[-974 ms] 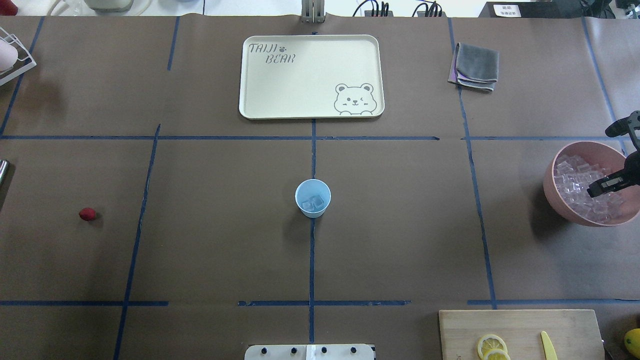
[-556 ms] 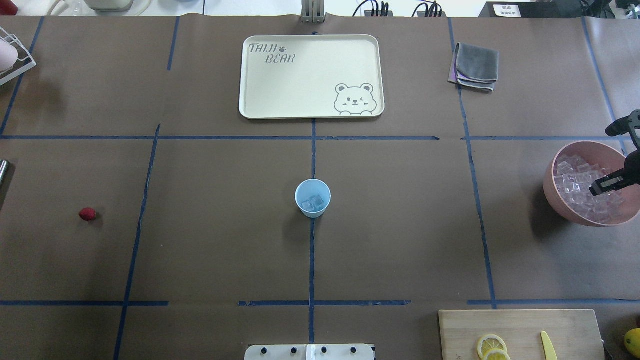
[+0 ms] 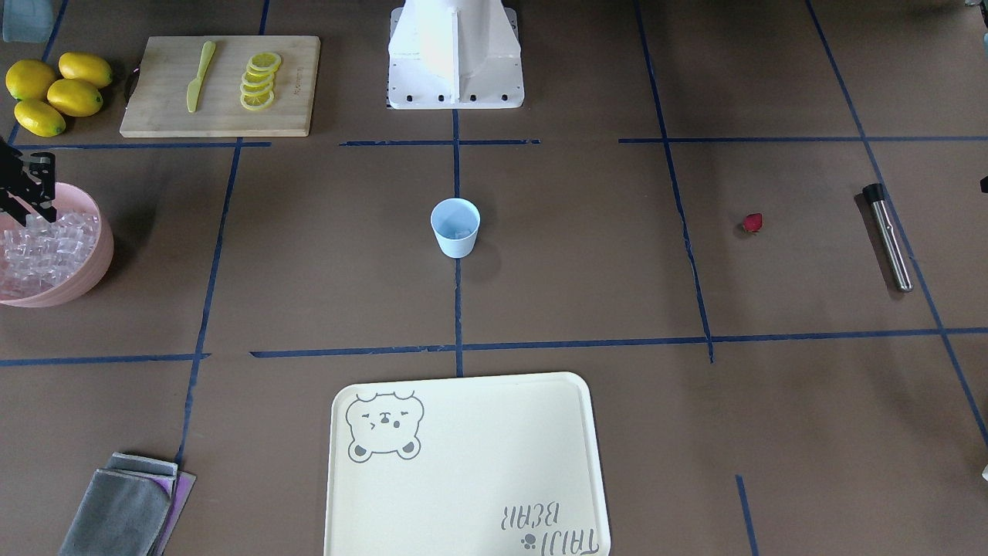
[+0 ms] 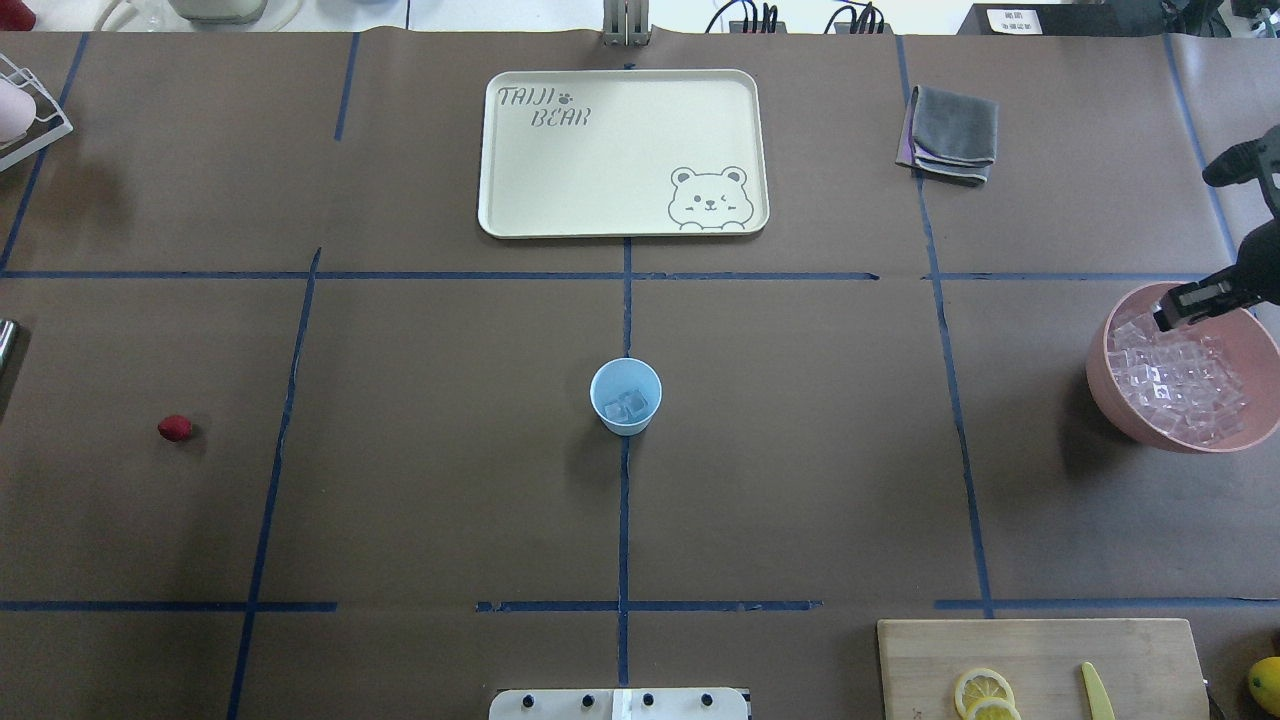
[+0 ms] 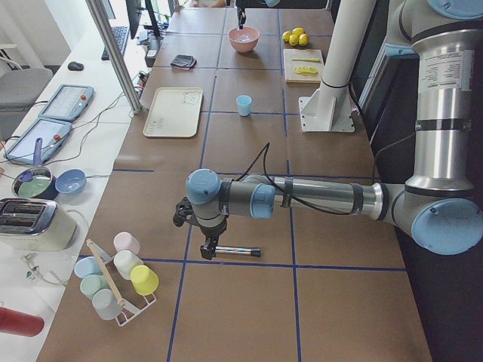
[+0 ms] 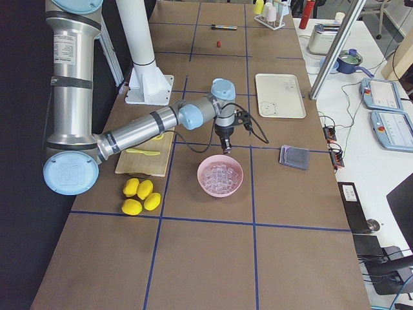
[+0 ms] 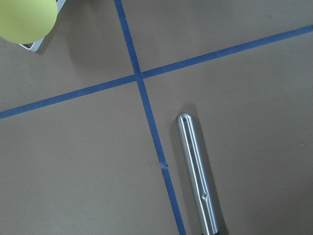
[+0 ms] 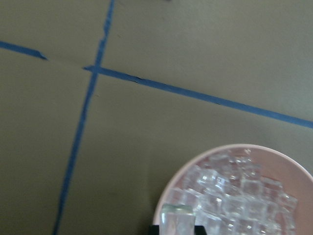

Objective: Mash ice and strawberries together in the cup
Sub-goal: 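Carry the ice cube with the right gripper over the cup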

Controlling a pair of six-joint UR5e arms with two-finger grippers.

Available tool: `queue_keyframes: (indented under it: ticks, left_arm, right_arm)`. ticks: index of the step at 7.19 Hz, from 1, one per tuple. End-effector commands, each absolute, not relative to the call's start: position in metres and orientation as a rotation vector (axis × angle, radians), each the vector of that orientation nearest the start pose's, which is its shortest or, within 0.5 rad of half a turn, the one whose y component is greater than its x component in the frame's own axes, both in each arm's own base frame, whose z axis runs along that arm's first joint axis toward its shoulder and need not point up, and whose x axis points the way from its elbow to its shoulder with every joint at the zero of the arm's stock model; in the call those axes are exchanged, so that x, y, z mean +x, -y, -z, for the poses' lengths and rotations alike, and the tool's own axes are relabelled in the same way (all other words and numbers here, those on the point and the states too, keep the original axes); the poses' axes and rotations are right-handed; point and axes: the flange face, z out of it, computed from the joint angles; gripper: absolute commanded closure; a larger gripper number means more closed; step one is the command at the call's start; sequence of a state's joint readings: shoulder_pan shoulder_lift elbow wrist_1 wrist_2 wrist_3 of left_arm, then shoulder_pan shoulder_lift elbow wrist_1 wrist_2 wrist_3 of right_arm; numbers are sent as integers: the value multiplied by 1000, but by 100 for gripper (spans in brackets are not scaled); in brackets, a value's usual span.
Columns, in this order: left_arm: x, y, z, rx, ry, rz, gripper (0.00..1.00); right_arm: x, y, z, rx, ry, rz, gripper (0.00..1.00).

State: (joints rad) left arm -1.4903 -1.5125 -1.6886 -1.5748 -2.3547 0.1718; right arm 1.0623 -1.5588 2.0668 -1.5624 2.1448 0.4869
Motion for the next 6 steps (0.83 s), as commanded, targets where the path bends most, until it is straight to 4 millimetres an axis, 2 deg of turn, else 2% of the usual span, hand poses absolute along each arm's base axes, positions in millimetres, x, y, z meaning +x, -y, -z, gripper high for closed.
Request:
queue_keyframes:
  ticks: [1, 2, 3, 4, 6]
  left_arm:
    - [-25, 474, -625, 102, -782, -265, 0]
    - [-25, 475, -624, 105, -782, -267, 0]
    - [-25, 475, -624, 105, -782, -267, 0]
    - [-25, 475, -625, 103, -782, -266, 0]
    - [-25, 474, -626, 100, -782, -265, 0]
  right_arm:
    - [-271, 452, -315, 125, 843, 88, 97]
    - [-334, 450, -261, 102, 848, 33, 97]
    - [-385, 444, -211, 84, 822, 8, 97]
    - [-430, 425, -176, 85, 828, -32, 99]
    - [-510, 400, -123, 94, 825, -91, 99]
